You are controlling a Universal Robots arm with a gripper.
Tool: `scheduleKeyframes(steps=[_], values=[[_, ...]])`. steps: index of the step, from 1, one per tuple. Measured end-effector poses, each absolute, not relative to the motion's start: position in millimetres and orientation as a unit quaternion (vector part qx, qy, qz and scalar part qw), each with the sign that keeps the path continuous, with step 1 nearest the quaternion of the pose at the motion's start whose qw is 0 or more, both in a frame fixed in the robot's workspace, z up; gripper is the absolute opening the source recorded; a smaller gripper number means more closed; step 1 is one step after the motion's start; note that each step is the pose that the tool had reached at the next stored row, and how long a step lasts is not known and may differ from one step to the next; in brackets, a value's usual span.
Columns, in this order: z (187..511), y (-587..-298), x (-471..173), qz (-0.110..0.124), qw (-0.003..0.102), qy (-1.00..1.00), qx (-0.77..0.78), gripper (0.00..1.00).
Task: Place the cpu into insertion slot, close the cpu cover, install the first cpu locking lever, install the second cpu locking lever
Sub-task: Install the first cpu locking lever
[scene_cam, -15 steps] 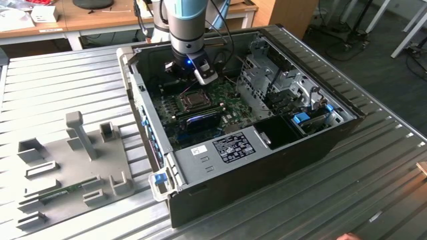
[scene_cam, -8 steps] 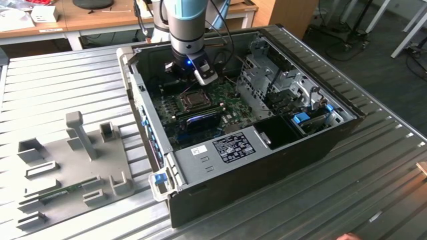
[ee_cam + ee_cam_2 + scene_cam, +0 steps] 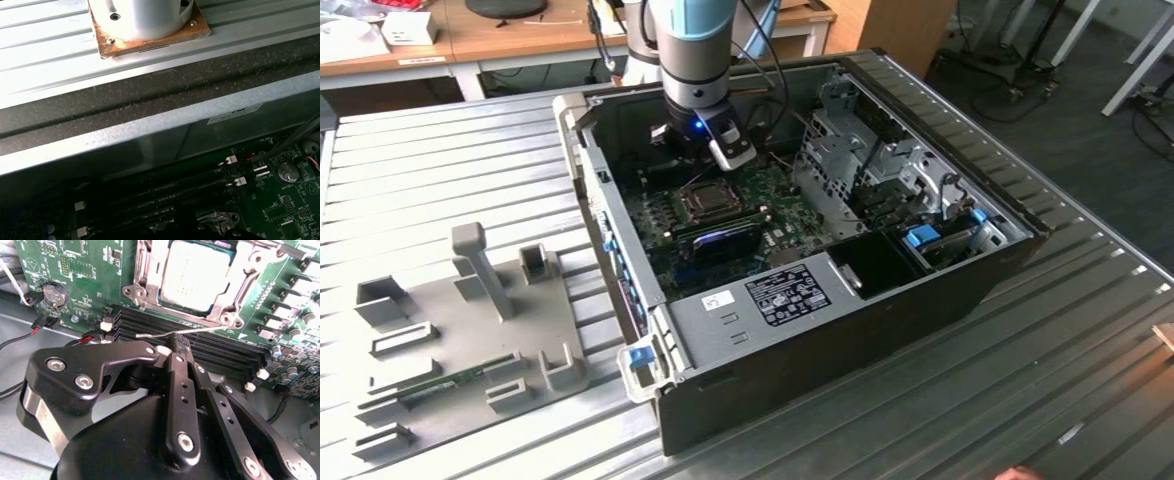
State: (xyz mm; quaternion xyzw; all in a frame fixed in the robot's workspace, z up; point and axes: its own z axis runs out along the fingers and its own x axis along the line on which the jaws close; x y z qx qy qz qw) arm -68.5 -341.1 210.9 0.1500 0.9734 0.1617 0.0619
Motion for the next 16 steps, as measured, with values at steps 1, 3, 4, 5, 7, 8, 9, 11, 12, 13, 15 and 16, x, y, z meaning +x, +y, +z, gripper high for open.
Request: scheduleKeyframes(steps=[1, 3, 4, 5, 7, 8, 9, 11, 12, 13, 15, 16], values=[[210.8, -341.1, -68.2, 0.162, 0.062, 0.973, 0.150, 0.10], [210.5, -341.0, -67.3, 0.162, 0.062, 0.973, 0.150, 0.10], [210.4, -341.0, -67.2, 0.162, 0.062, 0.973, 0.150, 0.10], [210.4, -341.1, -67.2, 0.162, 0.062, 0.973, 0.150, 0.10], [210.4, -341.1, -67.1, 0.162, 0.062, 0.973, 0.150, 0.10], [210.3, -341.0, -67.0, 0.162, 0.062, 0.973, 0.150, 0.10], [209.8, -341.0, -66.9, 0.162, 0.062, 0.973, 0.150, 0.10], [209.1, -341.0, -67.0, 0.162, 0.062, 0.973, 0.150, 0.10], [209.1, -341.1, -67.0, 0.162, 0.062, 0.973, 0.150, 0.10], [209.1, -341.1, -67.0, 0.162, 0.062, 0.973, 0.150, 0.10], [209.1, -341.1, -67.0, 0.162, 0.062, 0.973, 0.150, 0.10], [209.0, -341.1, -66.8, 0.162, 0.062, 0.973, 0.150, 0.10]])
